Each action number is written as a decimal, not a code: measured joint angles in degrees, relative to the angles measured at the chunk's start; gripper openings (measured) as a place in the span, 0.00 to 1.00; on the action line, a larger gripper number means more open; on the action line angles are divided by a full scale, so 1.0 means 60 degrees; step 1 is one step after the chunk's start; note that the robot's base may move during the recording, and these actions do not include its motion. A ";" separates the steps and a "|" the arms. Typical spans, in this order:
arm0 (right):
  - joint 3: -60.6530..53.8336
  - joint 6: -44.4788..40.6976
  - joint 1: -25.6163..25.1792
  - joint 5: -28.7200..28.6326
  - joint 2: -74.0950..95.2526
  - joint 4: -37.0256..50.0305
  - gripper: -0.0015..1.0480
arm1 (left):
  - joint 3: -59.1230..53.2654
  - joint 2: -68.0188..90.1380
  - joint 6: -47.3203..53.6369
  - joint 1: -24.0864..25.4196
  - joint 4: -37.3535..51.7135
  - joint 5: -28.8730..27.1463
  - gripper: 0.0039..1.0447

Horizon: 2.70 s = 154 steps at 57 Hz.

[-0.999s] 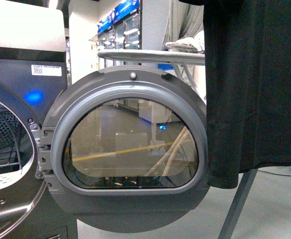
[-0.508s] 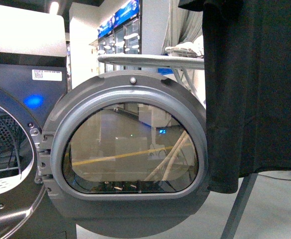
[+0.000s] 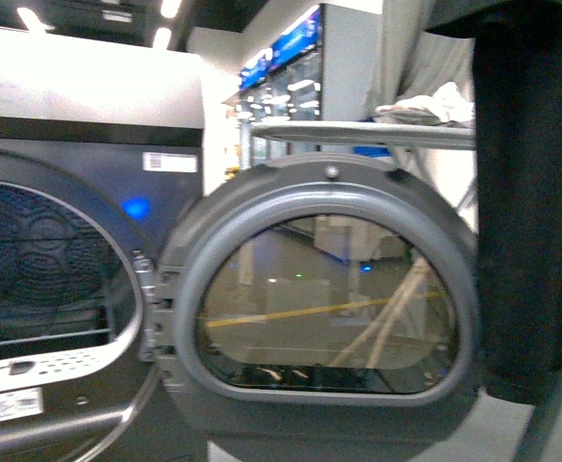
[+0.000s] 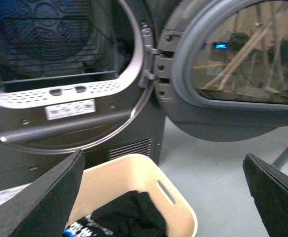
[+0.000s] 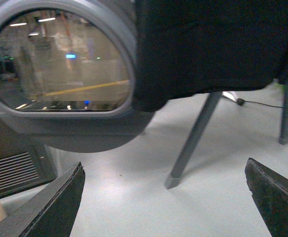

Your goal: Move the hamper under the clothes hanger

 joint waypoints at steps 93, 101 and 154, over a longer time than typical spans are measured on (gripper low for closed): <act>0.0000 0.0000 0.0018 -0.0040 0.0000 0.0000 0.92 | 0.0000 -0.0011 0.0000 0.0011 0.0000 -0.0022 0.94; 0.0000 0.0000 0.0018 -0.0040 0.0000 0.0000 0.92 | 0.0000 -0.0011 0.0000 0.0011 0.0000 -0.0018 0.94; 0.0000 0.0000 0.0018 -0.0040 0.0000 0.0000 0.92 | 0.0273 0.0463 -0.0685 -0.0506 -0.0809 -0.1585 0.94</act>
